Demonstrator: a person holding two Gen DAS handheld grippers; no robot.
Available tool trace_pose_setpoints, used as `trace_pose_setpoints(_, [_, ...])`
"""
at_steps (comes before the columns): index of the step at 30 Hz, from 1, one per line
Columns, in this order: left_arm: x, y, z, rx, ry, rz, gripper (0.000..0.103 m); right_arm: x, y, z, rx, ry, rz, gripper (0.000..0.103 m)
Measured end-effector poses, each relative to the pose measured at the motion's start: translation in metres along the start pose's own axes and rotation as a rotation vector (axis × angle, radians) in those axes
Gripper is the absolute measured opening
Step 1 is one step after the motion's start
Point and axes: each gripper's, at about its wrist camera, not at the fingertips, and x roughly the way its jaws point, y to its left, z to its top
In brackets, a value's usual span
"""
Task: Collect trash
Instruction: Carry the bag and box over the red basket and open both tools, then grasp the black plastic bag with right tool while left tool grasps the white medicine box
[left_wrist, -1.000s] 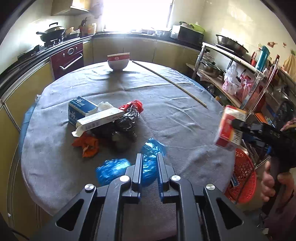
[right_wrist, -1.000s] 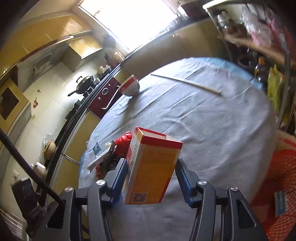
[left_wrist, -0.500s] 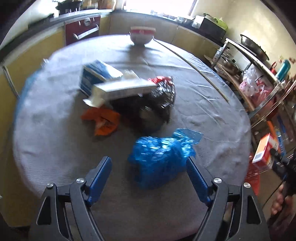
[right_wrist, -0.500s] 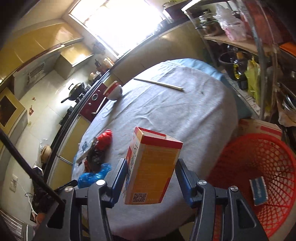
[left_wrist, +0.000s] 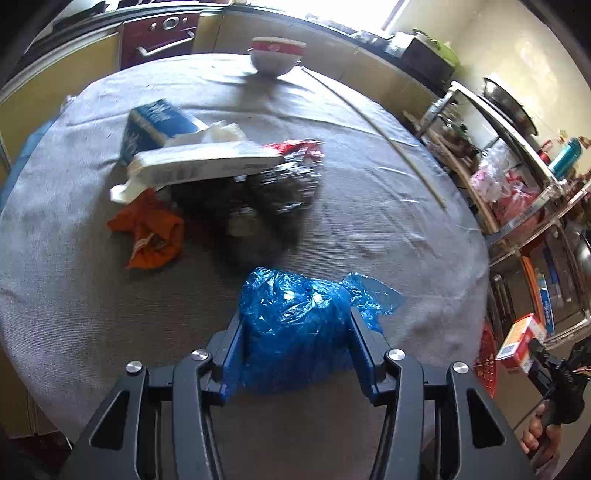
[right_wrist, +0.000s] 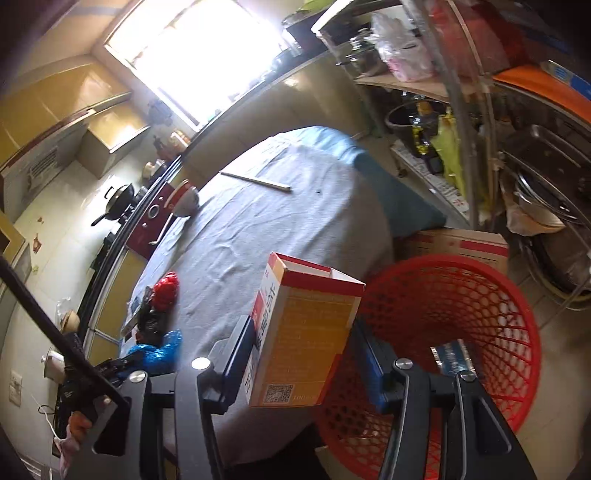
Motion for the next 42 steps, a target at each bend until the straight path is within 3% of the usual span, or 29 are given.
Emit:
trace_pose_setpoints(5, [-0.014, -0.057, 0.002, 0.136, -0.010, -0.078, 0.053, -0.017, -0.032, -0.003, 0.036, -0.025, -0.059, 0.057])
trace_pose_setpoints(12, [0.000, -0.174, -0.017, 0.429, 0.055, -0.191, 0.053, -0.036, -0.074, -0.008, 0.098, -0.053, -0.121, 0.057])
trace_pose_setpoints(16, [0.027, -0.235, -0.041, 0.581, 0.115, -0.212, 0.054, -0.043, -0.090, -0.015, 0.106, -0.057, -0.165, 0.057])
trace_pose_setpoints(23, [0.069, -0.294, -0.078, 0.745, 0.199, -0.199, 0.063, -0.045, -0.110, -0.025, 0.133, -0.031, -0.192, 0.061])
trace_pose_setpoints(28, [0.074, -0.298, -0.079, 0.769, 0.185, -0.175, 0.067, -0.039, -0.121, -0.025, 0.199, 0.009, -0.156, 0.064])
trace_pose_setpoints(33, [0.059, -0.278, -0.069, 0.747, 0.135, -0.153, 0.067, -0.037, -0.113, -0.019, 0.192, -0.005, -0.138, 0.064])
trace_pose_setpoints(39, [0.032, -0.227, -0.050, 0.661, 0.041, -0.058, 0.067, -0.015, -0.077, -0.005, 0.140, 0.001, -0.070, 0.064])
trace_pose_setpoints(42, [0.009, -0.181, -0.035, 0.567, -0.022, 0.014, 0.067, 0.004, -0.049, 0.004, 0.103, 0.028, -0.012, 0.064])
